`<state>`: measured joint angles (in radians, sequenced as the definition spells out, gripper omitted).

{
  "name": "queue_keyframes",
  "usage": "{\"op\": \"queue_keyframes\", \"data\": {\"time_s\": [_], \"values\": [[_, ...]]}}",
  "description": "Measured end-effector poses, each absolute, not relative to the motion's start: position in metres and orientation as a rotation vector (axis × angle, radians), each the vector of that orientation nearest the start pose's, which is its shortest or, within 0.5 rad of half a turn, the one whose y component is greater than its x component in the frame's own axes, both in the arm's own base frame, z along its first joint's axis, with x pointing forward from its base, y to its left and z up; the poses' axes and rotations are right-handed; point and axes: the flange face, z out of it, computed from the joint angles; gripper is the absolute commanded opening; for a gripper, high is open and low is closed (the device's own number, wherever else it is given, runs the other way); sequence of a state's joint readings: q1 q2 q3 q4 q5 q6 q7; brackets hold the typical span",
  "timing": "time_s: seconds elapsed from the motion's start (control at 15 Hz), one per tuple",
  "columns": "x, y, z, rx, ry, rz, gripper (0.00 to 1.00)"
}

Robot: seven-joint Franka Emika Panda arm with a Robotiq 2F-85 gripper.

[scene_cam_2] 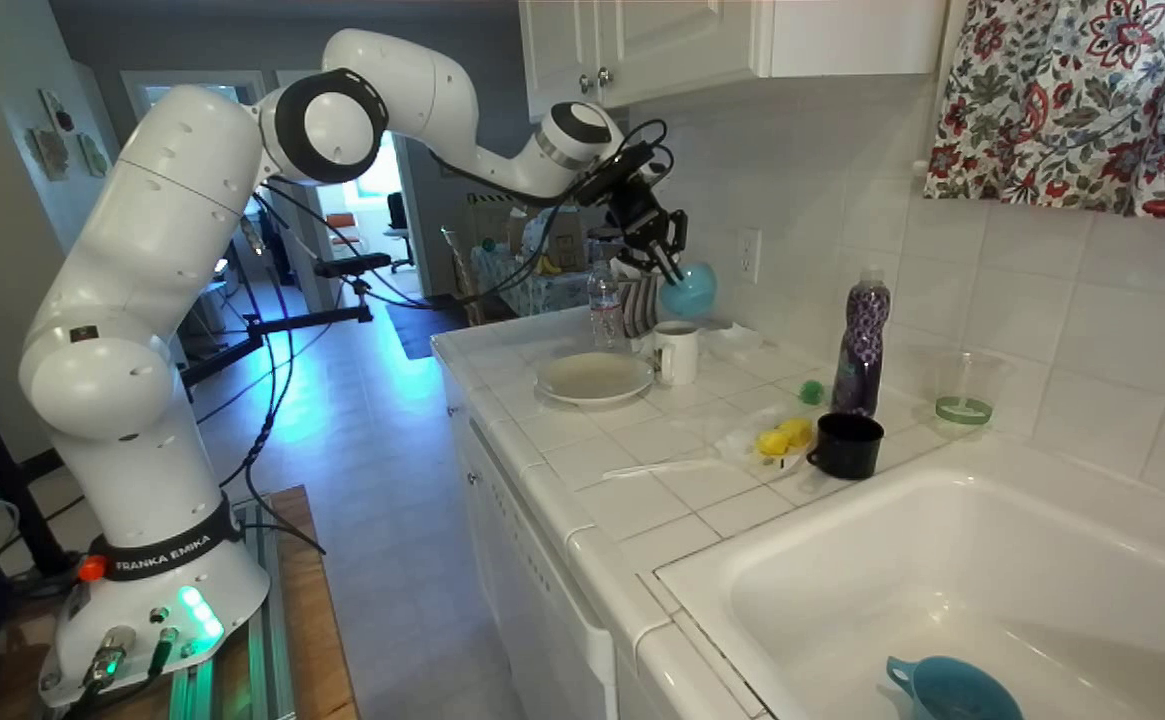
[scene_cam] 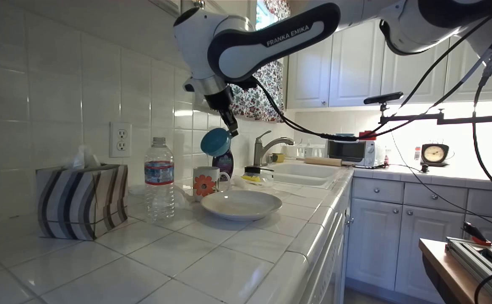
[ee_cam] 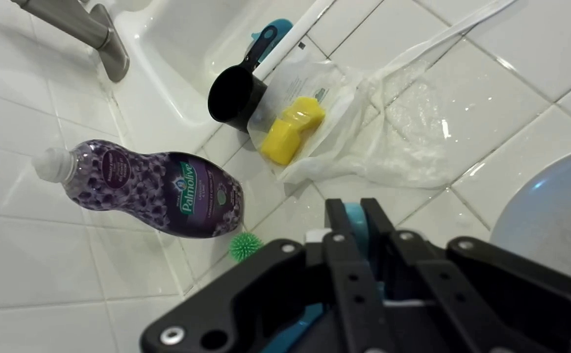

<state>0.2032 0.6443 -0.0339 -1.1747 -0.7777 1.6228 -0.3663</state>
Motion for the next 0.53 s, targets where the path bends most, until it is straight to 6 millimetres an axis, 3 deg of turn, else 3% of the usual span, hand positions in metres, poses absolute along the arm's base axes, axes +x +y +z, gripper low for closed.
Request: {"op": "queue_keyframes", "data": {"time_s": [0.53], "values": [[0.7164, 0.0556, 0.427, 2.211, 0.765, -0.399, 0.03]]}}
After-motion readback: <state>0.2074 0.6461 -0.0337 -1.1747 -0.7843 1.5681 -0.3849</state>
